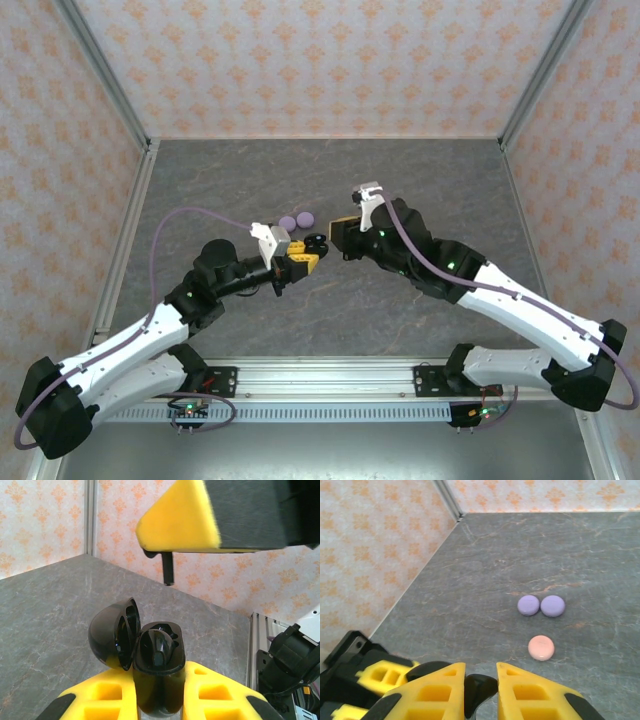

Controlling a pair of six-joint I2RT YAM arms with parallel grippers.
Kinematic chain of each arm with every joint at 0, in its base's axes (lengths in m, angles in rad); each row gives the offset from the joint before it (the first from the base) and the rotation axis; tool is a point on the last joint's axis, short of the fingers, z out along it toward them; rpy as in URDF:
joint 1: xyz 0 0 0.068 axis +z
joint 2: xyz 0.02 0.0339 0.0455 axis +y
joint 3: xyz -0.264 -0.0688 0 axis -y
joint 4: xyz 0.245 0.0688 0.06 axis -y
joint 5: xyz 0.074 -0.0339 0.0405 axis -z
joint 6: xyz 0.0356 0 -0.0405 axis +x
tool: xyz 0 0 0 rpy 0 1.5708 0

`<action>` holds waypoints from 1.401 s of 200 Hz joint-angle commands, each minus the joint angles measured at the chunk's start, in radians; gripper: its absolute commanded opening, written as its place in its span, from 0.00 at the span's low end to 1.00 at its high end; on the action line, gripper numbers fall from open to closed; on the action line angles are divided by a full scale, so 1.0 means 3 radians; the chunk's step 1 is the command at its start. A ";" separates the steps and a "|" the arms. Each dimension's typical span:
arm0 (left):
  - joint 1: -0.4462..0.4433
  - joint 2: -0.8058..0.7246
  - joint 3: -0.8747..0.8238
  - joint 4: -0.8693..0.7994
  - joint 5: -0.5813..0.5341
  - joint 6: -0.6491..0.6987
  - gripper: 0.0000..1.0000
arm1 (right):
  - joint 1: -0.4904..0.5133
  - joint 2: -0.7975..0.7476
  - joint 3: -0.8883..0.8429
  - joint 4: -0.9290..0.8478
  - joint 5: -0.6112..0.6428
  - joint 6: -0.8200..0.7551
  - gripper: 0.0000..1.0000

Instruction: Insert wireless bluetooth earbuds into charging case

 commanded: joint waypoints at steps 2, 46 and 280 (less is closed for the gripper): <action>-0.0015 -0.0014 0.0040 0.0198 -0.0106 -0.0058 0.06 | 0.0149 0.0015 0.0116 0.0199 0.0205 -0.0129 0.18; -0.0014 -0.0020 0.0029 0.0234 -0.0133 -0.0082 0.06 | 0.0287 0.0095 0.0141 0.0256 0.0239 -0.0231 0.18; -0.0014 -0.0091 0.0045 0.0226 -0.0142 -0.0086 0.06 | 0.0327 0.0268 -0.0047 0.0187 0.0289 -0.0186 0.18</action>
